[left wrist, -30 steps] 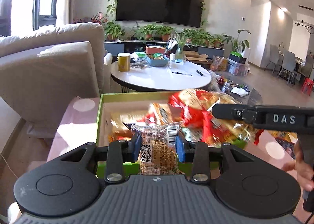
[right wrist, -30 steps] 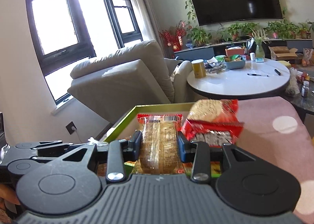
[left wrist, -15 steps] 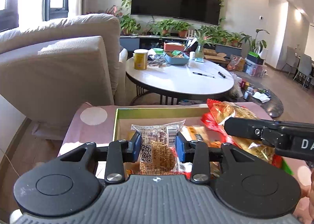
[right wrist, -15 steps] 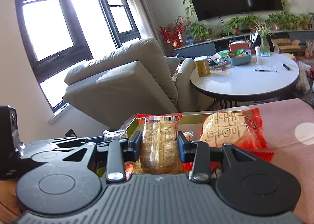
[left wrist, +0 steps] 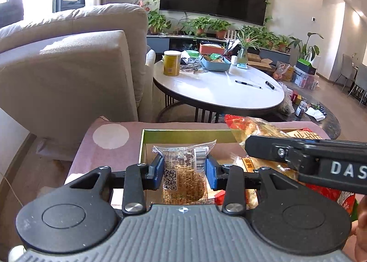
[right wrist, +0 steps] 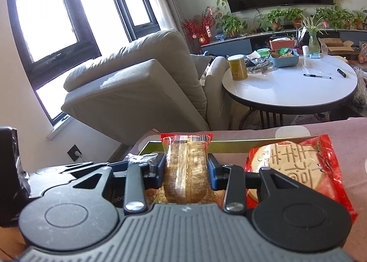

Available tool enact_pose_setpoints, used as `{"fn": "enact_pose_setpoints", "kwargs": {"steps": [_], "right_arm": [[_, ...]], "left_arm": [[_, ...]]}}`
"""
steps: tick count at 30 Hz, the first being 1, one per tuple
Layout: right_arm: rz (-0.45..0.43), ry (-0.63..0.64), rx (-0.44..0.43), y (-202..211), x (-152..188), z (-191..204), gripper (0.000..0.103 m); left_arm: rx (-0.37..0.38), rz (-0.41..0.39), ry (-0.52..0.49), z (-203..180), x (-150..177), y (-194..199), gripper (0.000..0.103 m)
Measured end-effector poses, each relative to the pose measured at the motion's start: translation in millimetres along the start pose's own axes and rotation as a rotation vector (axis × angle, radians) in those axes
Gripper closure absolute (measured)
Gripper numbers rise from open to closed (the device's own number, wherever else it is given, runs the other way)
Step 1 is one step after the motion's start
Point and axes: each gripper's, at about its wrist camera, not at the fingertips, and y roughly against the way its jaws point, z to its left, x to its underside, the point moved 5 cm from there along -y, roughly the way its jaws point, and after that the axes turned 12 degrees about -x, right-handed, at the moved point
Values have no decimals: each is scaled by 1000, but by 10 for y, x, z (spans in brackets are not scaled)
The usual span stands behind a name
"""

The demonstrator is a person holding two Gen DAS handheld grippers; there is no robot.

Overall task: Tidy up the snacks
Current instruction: 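Carry both bread packets over the green box and open both grippers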

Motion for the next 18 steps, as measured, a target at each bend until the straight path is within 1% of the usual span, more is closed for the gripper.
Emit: {"fn": "enact_pose_setpoints", "kwargs": {"steps": [4, 6, 7, 8, 12, 18], "right_arm": [[3, -15, -2, -22, 13, -11, 36], [0, -23, -4, -26, 1, -15, 36], [-9, -29, -2, -17, -2, -21, 36], [-17, -34, 0, -1, -5, -44, 36], [-28, -35, 9, 72, -14, -43, 36], [-49, -21, 8, 251, -24, -10, 36]], "left_arm": [[-7, -2, -10, -9, 11, 16, 67], [-12, 0, -11, -17, 13, 13, 56], [-14, 0, -10, -25, 21, 26, 45], [-16, -3, -9, -27, 21, 33, 39], [-15, -18, -25, -46, 39, 111, 35], [-24, -40, 0, 26, 47, 237, 29]]}}
